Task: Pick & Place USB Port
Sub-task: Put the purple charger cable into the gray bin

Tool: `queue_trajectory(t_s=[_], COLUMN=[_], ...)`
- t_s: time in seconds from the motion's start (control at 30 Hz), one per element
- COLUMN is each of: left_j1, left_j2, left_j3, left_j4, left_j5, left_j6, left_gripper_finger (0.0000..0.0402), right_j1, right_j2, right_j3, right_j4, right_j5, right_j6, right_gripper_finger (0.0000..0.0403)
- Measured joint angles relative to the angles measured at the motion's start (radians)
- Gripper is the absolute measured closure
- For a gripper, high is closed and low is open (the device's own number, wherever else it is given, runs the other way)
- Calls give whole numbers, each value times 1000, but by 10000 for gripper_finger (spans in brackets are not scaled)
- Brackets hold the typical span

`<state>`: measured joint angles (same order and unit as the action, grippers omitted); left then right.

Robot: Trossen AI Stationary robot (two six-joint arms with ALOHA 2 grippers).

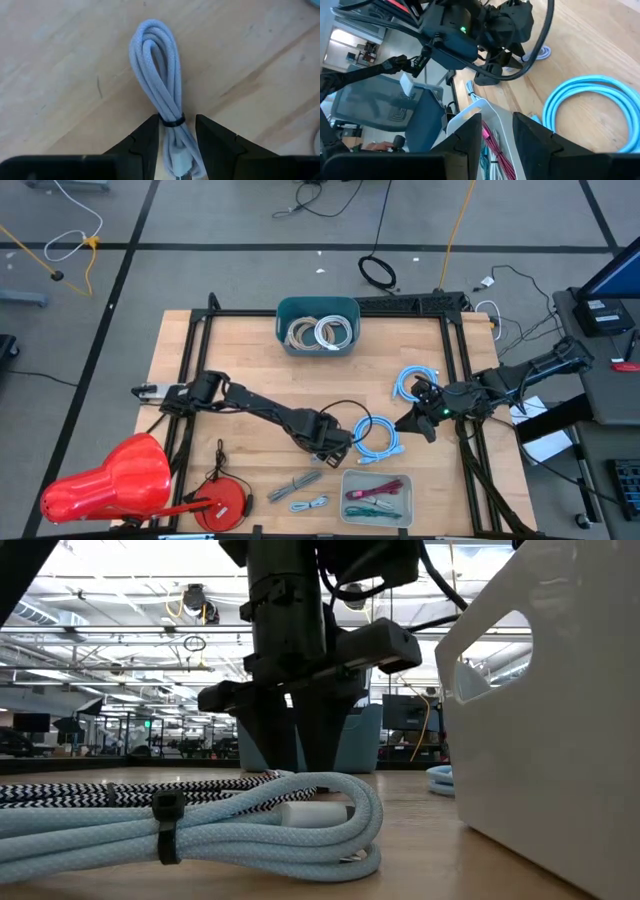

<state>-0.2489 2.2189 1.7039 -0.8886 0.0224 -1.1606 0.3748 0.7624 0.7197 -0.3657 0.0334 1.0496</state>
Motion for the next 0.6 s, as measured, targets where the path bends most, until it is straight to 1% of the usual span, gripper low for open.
queue_trajectory(t_s=[0.17,0.3,0.43,0.6], left_j1=[12,24,22,30], left_j2=[-7,-7,-7,-8], left_j3=[2,6,6,6], left_j4=[-1,4,1,-2], left_j5=[-25,7,6,22], left_j6=[23,26,30,43], left_gripper_finger=[268,268,268,268], right_j1=[0,0,-2,-2], right_j2=[0,1,2,2], right_j3=[0,0,0,0], right_j4=[-26,-125,-196,-196], right_j5=[3,47,52,71], right_j6=[3,4,5,4], right_gripper_finger=[298,298,298,298])
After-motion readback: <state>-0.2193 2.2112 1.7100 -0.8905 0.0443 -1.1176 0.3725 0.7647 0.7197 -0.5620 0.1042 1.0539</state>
